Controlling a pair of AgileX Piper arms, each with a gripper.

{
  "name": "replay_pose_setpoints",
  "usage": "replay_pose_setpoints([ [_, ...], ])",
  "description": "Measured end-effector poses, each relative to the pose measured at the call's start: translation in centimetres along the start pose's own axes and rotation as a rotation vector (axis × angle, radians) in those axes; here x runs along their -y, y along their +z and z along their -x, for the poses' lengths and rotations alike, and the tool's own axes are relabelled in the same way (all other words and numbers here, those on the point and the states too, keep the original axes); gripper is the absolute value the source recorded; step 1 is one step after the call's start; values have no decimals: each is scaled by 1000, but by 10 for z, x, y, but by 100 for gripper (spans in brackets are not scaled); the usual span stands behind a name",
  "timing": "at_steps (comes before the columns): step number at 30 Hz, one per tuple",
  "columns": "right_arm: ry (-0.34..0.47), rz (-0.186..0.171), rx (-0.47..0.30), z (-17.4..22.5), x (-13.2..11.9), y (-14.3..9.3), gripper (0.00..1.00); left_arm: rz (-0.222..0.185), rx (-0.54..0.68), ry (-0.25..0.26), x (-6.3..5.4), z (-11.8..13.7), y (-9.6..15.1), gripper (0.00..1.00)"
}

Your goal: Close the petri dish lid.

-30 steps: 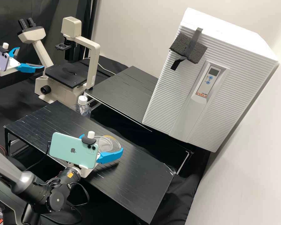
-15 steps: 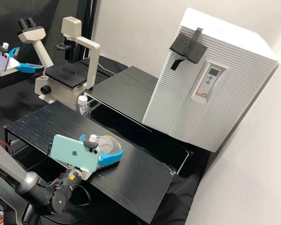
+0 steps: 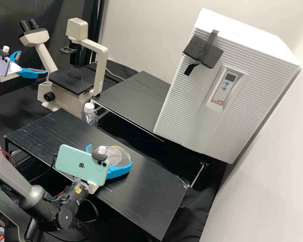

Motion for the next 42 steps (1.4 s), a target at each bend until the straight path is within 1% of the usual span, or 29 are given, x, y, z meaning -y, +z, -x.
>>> replay_pose_setpoints([
  [6,-8,-35,-5,-2,1,2,100,0,0,0,0,0,0,100],
  [9,-12,-45,-5,-3,1,3,100,0,0,0,0,0,0,100],
  [14,-4,-58,-4,-4,1,4,100,0,0,0,0,0,0,100],
  [18,0,-57,-10,-4,0,4,100,0,0,0,0,0,0,100],
  [19,1,-60,-10,-4,0,4,0,0,0,0,0,0,0,100],
  [22,3,-67,-11,-5,0,5,0,0,0,0,0,0,0,100],
  [26,4,-62,-12,-5,0,5,0,0,0,0,0,0,0,100],
  [30,12,-64,-10,-5,-1,5,0,0,0,0,0,0,0,100],
  [38,28,-77,-3,-5,-2,7,0,0,0,0,0,0,0,100],
  [42,28,-70,-4,-5,-2,7,0,0,0,0,0,0,0,100],
])
